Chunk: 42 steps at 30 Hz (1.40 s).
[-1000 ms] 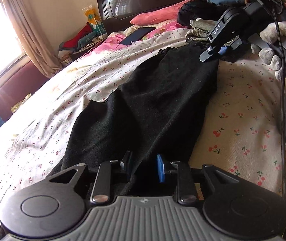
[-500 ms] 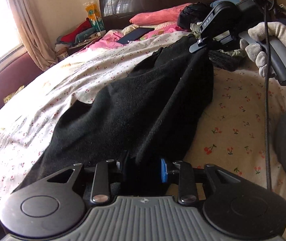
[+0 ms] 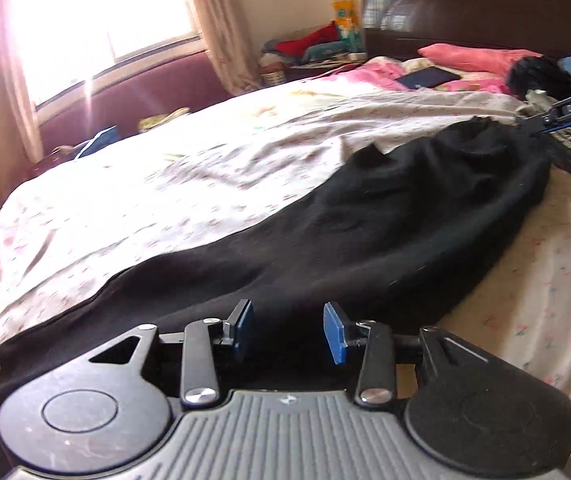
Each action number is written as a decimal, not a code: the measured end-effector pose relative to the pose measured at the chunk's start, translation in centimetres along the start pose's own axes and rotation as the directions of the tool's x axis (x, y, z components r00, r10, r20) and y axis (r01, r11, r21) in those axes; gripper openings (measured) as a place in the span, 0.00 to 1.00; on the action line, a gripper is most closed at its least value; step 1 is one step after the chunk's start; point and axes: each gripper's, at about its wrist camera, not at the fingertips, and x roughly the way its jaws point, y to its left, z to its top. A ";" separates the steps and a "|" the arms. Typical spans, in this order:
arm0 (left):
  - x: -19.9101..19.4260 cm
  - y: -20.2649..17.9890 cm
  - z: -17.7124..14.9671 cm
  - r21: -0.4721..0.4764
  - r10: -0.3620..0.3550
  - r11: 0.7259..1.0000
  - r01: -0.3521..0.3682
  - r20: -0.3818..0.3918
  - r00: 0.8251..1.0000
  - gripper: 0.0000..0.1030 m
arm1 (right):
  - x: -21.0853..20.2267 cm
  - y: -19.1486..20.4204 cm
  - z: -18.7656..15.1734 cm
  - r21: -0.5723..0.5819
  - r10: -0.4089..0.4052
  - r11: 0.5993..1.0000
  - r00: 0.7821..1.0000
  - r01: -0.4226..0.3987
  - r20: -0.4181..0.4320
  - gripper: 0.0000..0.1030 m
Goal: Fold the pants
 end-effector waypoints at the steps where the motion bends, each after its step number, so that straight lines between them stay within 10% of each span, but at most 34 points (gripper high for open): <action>1: -0.2 1.8 -1.1 -0.023 0.053 0.998 -0.054 -0.022 0.998 0.51 | 1.0 3.2 0.4 -0.062 0.093 0.994 0.995 -0.095 -0.032 0.31; 5: -1.2 9.2 -4.9 -0.153 0.203 0.965 -0.214 -0.087 0.975 0.52 | 3.6 15.0 -1.4 -0.287 0.346 0.881 0.926 -0.376 -0.152 0.29; 8: -1.8 14.5 -6.7 -0.257 0.270 0.922 -0.289 -0.108 0.957 0.58 | 4.9 23.7 -3.4 -0.455 0.469 0.727 0.855 -0.515 -0.220 0.32; 11: -1.0 18.2 -7.4 -0.296 0.280 0.905 -0.305 -0.125 0.952 0.69 | 5.8 29.9 -4.9 -0.540 0.526 0.602 0.801 -0.588 -0.285 0.36; 16: 1.8 22.1 -7.7 -0.342 0.228 0.904 -0.257 -0.123 0.966 0.77 | 7.0 34.1 -6.7 -0.588 0.531 0.515 0.771 -0.623 -0.351 0.43; 24: 4.1 24.1 -7.0 -0.348 0.251 0.894 -0.283 -0.136 0.958 0.79 | 7.1 35.8 -8.7 -0.727 0.513 0.409 0.797 -0.552 -0.318 0.52; 27: 4.7 24.9 -7.5 -0.388 0.192 0.885 -0.257 -0.200 0.961 0.30 | 7.2 37.0 -9.0 -0.761 0.498 0.397 0.817 -0.513 -0.291 0.32; 30: 3.8 25.2 -7.5 -0.407 0.190 0.876 -0.258 -0.199 0.961 0.23 | 7.1 37.5 -8.6 -0.761 0.493 0.403 0.821 -0.508 -0.288 0.24; 35: 1.7 25.1 -7.4 -0.378 0.205 0.889 -0.258 -0.174 0.963 0.24 | 6.0 37.3 -8.4 -0.777 0.528 0.360 0.799 -0.517 -0.286 0.31; 39: 0.4 22.4 -8.0 -0.218 0.202 0.948 -0.231 -0.146 0.968 0.70 | 5.5 38.9 -10.5 -0.843 0.543 0.251 0.790 -0.475 -0.284 0.46; 42: 0.2 19.6 -8.6 -0.053 0.190 0.978 -0.200 -0.144 0.971 0.76 | 5.9 40.4 -11.3 -0.875 0.539 0.240 0.807 -0.421 -0.241 0.42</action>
